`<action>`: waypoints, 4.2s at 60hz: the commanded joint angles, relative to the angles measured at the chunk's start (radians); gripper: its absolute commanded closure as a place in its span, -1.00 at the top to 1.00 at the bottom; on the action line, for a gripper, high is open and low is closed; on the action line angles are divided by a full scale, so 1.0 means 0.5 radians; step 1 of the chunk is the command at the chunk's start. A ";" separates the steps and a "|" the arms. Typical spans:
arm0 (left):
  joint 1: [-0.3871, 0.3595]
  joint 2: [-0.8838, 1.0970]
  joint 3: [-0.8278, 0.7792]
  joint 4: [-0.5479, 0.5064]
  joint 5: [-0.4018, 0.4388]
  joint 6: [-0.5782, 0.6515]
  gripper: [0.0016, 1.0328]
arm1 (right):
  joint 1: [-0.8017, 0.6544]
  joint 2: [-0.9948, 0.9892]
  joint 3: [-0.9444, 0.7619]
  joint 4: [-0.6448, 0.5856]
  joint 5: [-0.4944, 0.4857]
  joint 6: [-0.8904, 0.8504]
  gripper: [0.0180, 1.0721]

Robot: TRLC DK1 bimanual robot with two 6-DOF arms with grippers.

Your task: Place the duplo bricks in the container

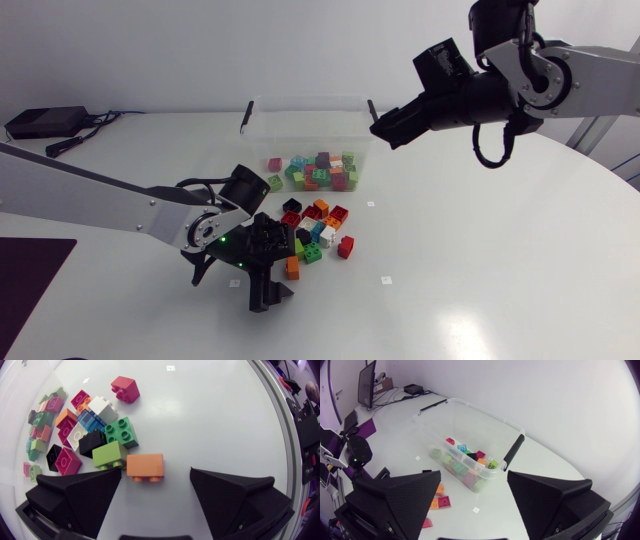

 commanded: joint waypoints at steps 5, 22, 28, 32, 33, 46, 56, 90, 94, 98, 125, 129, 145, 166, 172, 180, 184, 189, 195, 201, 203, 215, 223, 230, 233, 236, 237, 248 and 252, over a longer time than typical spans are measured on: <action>0.004 0.034 0.019 0.018 0.036 -0.031 0.64 | -0.004 -0.107 -0.138 0.021 -0.002 -0.006 0.83; 0.001 0.034 0.022 0.021 0.060 -0.083 0.26 | 0.066 -0.248 -0.383 0.021 -0.008 -0.070 0.82; -0.002 0.034 0.022 0.024 0.067 -0.098 0.23 | 0.103 -0.288 -0.503 0.018 -0.011 -0.104 0.82; -0.006 0.034 0.016 0.030 0.070 -0.105 0.17 | 0.143 -0.313 -0.598 0.018 -0.011 -0.131 0.82; -0.009 0.034 0.016 0.033 0.070 -0.108 0.11 | 0.152 -0.316 -0.613 0.015 -0.011 -0.138 0.82; -0.030 0.037 0.016 0.054 0.073 -0.147 -0.27 | 0.260 -0.313 -0.834 0.015 0.001 -0.223 0.81; -0.033 0.016 0.001 0.054 0.073 -0.147 -0.42 | 0.296 -0.211 -0.908 0.012 0.008 -0.279 0.75; -0.058 -0.496 -0.177 -0.173 0.064 -0.144 -0.42 | 0.487 0.368 -0.656 0.061 0.182 -0.343 0.75; -0.036 -0.564 -0.183 -0.209 0.064 -0.141 -0.42 | 0.505 0.433 -0.610 0.058 0.198 -0.340 0.75; -0.015 -0.616 -0.189 -0.231 0.064 -0.141 -0.42 | 0.520 0.491 -0.564 0.058 0.219 -0.334 0.75; 0.151 -0.898 -0.097 -0.360 0.042 -0.163 -0.42 | 0.560 0.700 -0.359 -0.034 0.259 -0.331 0.39; 0.169 -0.923 -0.070 -0.372 0.036 -0.172 -0.42 | 0.560 0.712 -0.359 -0.034 0.262 -0.331 0.28; 0.234 -0.957 0.041 -0.381 0.027 -0.209 -0.42 | 0.554 0.752 -0.347 -0.037 0.262 -0.346 0.01; 0.320 -0.917 0.231 -0.320 0.027 -0.362 -0.42 | 0.551 0.666 -0.377 -0.086 0.262 -0.349 -0.62; 0.360 -0.843 0.317 -0.283 0.027 -0.433 -0.42 | 0.545 0.546 -0.411 -0.123 0.265 -0.349 -0.62; 0.409 -0.702 0.458 -0.237 0.008 -0.546 -0.42 | 0.514 0.387 -0.414 -0.175 0.262 -0.346 -0.62; 0.424 -0.625 0.507 -0.160 -0.022 -0.611 -0.42 | 0.499 0.319 -0.402 -0.206 0.262 -0.343 -0.62; 0.470 -0.527 0.581 -0.081 -0.028 -0.681 -0.42 | 0.484 0.252 -0.368 -0.242 0.262 -0.331 -0.62; 0.498 -0.432 0.676 -0.065 -0.032 -0.727 -0.42 | 0.471 0.197 -0.313 -0.261 0.262 -0.303 -0.62; 0.513 -0.355 0.789 -0.025 -0.059 -0.792 -0.42 | 0.459 0.157 -0.251 -0.279 0.259 -0.273 -0.62; 0.516 -0.331 0.826 -0.019 -0.068 -0.810 -0.42 | 0.453 0.151 -0.227 -0.279 0.259 -0.263 -0.62; 0.528 -0.159 1.056 -0.007 -0.096 -0.927 -0.42 | 0.419 0.154 -0.074 -0.282 0.250 -0.190 -0.62; 0.516 -0.002 1.197 -0.001 -0.136 -0.988 -0.41 | 0.395 0.193 0.049 -0.261 0.244 -0.128 -0.62; 0.501 0.114 1.295 0.030 -0.194 -1.010 -0.41 | 0.361 0.258 0.144 -0.233 0.241 -0.085 -0.62; 0.501 0.176 1.351 0.030 -0.197 -1.028 -0.41 | 0.345 0.282 0.181 -0.224 0.235 -0.058 -0.62; 0.501 0.237 1.403 0.030 -0.203 -1.040 -0.41 | 0.327 0.313 0.224 -0.218 0.225 -0.039 -0.62; 0.501 0.255 1.424 0.030 -0.206 -1.043 -0.41 | 0.324 0.325 0.239 -0.218 0.225 -0.036 -0.62; 0.495 0.390 1.562 0.030 -0.252 -1.080 0.35 | 0.299 0.436 0.384 -0.199 0.213 0.007 -0.62; 0.495 0.403 1.584 0.030 -0.262 -1.083 0.77 | 0.299 0.473 0.436 -0.196 0.213 0.016 -0.62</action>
